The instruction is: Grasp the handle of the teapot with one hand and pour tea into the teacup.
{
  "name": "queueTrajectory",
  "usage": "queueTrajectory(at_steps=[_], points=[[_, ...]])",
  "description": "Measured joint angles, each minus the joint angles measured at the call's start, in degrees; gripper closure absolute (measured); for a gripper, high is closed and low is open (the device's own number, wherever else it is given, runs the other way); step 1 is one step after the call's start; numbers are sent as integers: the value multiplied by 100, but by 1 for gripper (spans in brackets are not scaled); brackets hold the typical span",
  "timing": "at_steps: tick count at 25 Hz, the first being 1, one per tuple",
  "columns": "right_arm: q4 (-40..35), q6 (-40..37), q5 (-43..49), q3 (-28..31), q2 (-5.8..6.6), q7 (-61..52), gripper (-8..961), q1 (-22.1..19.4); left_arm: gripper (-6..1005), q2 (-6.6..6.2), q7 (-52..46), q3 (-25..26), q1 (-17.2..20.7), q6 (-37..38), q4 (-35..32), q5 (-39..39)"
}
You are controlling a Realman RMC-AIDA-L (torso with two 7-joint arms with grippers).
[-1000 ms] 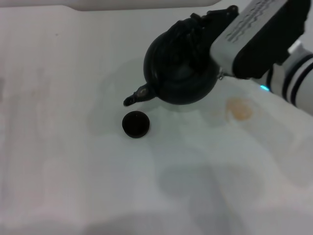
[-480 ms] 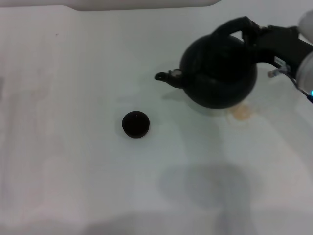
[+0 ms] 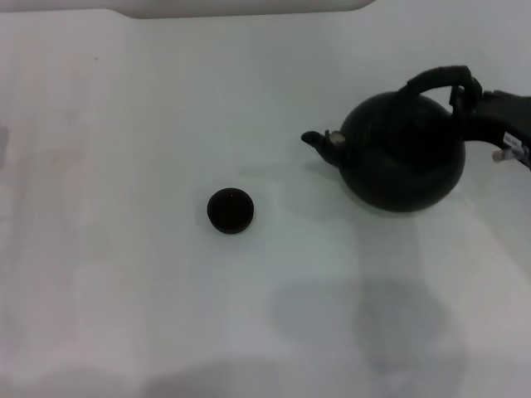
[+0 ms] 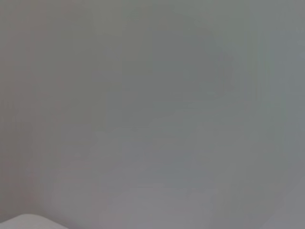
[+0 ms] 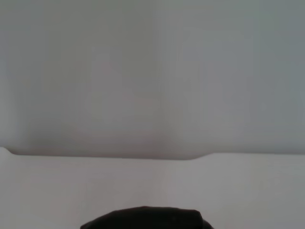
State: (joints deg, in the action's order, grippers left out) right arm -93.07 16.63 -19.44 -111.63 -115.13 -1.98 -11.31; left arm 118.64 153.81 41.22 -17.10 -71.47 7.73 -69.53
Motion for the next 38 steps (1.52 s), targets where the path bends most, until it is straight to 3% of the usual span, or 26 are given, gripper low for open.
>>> queueTrajectory(at_steps=[12, 24, 28, 29, 31, 33, 34, 38], points=[[266, -201, -113, 15, 16, 19, 805, 30, 111, 2, 0, 0, -3, -37, 0, 0], [-161, -3, -202, 32, 49, 29, 508, -204, 112, 2, 0, 0, -3, -50, -62, 1], [-730, 792, -310, 313, 56, 360, 336, -431, 111, 1, 0, 1, -7, -51, -72, -1], [-895, 1291, -633, 566, 30, 690, 311, -455, 111, -1, 0, 19, -16, -52, -72, -3], [-974, 1539, -891, 717, 26, 937, 260, -458, 111, -3, 0, 66, -24, -51, -72, -5], [-1051, 2045, -2074, 1253, 21, 1933, 209, -476, 111, -4, 0, 118, -28, -52, -72, -7], [-1051, 2045, -2074, 1253, 21, 1933, 209, -476, 111, -5, 0, 127, -28, -52, -72, -8], [-778, 2929, -4149, 2385, 0, 3522, 211, -457, 111, -2, 0, 132, -66, -51, -68, -10]])
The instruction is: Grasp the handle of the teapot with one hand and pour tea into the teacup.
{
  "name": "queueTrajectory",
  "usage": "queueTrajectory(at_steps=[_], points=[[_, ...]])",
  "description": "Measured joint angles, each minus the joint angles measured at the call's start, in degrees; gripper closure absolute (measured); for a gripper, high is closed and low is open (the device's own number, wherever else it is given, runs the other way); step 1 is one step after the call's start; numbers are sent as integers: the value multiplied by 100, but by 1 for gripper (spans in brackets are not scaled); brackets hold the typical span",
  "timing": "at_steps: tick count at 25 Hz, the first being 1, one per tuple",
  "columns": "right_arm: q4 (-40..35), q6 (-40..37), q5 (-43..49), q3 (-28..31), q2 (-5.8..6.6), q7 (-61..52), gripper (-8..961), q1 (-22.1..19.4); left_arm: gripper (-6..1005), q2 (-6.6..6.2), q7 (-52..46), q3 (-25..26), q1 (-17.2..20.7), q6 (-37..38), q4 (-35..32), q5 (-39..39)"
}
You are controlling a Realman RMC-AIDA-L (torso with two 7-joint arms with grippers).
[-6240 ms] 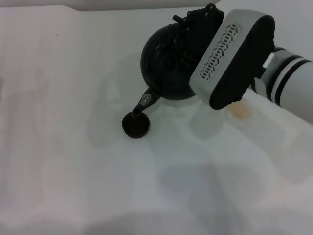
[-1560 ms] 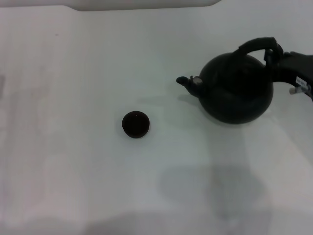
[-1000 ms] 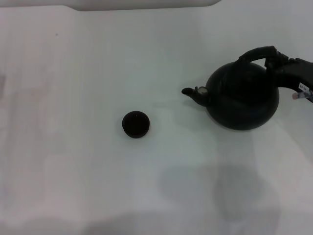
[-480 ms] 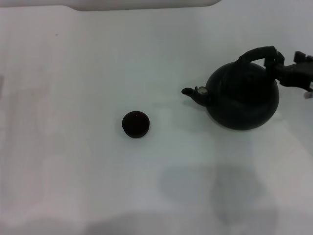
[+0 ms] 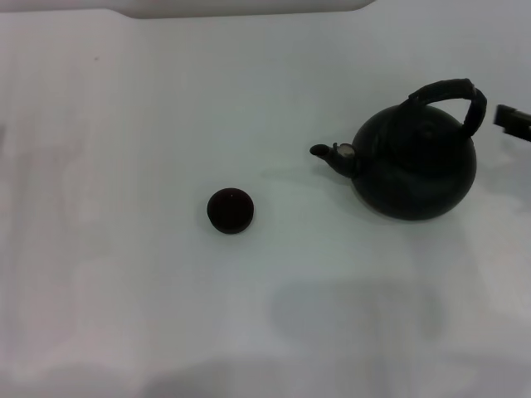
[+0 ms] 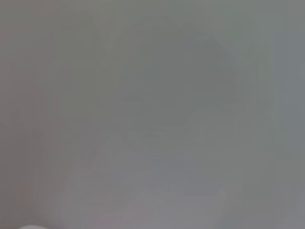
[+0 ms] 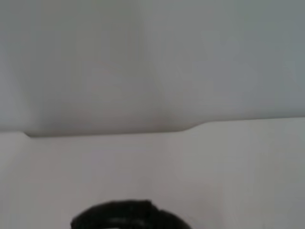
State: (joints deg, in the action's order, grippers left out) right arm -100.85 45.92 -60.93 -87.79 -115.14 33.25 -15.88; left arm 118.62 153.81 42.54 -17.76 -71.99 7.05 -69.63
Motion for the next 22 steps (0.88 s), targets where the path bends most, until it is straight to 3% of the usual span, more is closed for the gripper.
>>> queueTrajectory(at_steps=[3, 7, 12, 15, 18, 22], points=[[634, 523, -1276, 815, -15, 921, 212, 144, 112, 8, 0, -1, -24, 0, 17, 0], [2117, 973, -3055, 1687, -24, 2409, 213, 559, 112, 15, 0, -1, -6, 0, 23, 0], [4930, 2166, -5198, 2894, -23, 4623, 215, 1529, 112, 23, 0, -2, 14, 1, 45, 2], [6322, 2647, -5593, 3684, -22, 5628, 216, 2127, 112, 22, 0, 0, 22, 1, 45, 1], [7169, 2755, -5639, 4301, -47, 6815, 217, 2531, 112, 29, 0, -1, 24, 1, 52, 12], [8030, 2722, -6089, 4539, -73, 8921, 218, 2840, 112, 37, 0, -17, 18, 18, 53, 26]])
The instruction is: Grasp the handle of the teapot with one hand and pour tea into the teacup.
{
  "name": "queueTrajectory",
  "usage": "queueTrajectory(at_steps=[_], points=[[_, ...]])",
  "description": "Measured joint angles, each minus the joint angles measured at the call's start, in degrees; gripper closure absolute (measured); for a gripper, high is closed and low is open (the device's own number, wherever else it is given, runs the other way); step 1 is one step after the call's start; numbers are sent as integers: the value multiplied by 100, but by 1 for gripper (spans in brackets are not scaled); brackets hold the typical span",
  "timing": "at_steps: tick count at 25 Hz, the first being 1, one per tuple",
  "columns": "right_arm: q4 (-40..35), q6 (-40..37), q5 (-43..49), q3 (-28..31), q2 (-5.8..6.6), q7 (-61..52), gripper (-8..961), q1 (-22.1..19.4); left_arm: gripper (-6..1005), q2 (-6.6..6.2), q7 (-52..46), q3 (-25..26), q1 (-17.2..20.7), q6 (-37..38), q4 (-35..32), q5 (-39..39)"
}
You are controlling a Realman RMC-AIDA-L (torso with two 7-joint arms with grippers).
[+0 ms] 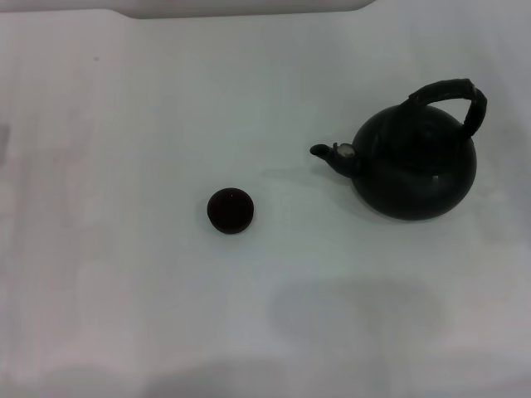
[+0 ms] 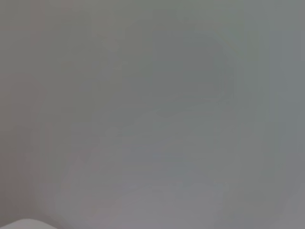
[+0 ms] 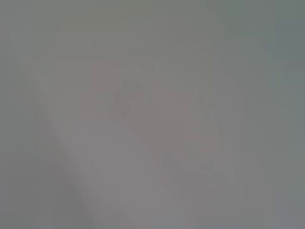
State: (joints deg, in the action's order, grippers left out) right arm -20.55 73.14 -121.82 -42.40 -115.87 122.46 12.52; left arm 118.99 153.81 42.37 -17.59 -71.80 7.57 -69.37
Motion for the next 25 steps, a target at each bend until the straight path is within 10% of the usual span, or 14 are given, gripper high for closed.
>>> queueTrajectory(at_steps=[7, 25], points=[[1605, -179, -1245, 13, -9, 3290, 218, 525, 111, 2, 0, -33, -9, 35, -1, 45], [1668, -382, -1355, 220, 3, 3190, 215, 533, 112, 10, 0, -54, -7, 39, 14, 282]])
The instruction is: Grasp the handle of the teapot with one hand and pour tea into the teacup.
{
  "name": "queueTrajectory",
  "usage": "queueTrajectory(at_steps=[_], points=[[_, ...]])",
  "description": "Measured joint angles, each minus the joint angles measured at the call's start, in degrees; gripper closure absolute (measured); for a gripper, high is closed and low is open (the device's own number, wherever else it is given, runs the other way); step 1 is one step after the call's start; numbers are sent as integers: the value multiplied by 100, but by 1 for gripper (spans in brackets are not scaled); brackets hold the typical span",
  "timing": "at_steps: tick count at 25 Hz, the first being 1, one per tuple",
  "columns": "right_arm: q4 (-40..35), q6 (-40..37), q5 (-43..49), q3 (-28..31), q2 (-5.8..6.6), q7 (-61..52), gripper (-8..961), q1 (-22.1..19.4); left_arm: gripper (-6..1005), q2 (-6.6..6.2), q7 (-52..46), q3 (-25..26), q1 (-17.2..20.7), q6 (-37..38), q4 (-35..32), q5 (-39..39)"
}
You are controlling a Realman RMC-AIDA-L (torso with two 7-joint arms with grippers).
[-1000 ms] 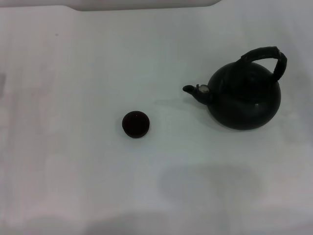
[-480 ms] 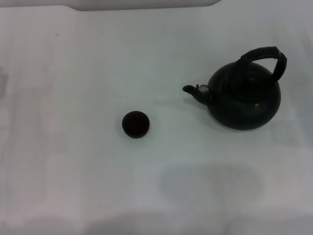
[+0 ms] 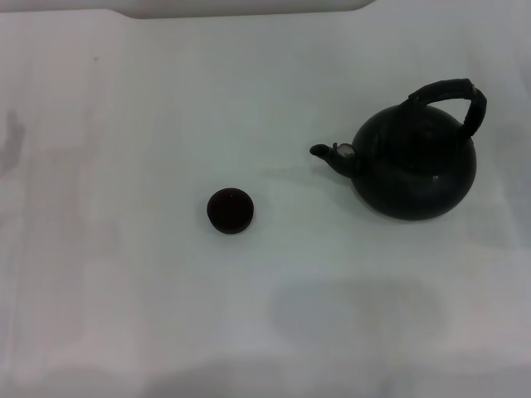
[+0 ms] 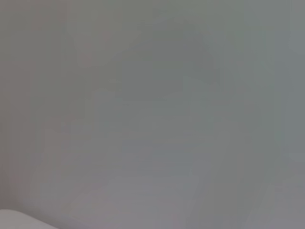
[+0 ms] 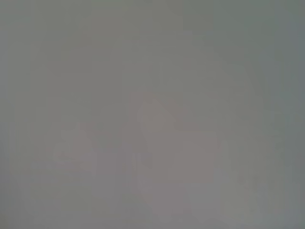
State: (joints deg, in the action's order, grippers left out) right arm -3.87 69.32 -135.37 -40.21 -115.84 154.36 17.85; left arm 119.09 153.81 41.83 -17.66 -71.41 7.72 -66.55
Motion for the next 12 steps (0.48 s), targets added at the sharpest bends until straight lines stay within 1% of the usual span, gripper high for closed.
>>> queueTrajectory(at_steps=[12], points=[[-38, 7, -7, 5, 0, -5, 215, 7, 112, 0, 0, 0, -3, 4, 59, 2]])
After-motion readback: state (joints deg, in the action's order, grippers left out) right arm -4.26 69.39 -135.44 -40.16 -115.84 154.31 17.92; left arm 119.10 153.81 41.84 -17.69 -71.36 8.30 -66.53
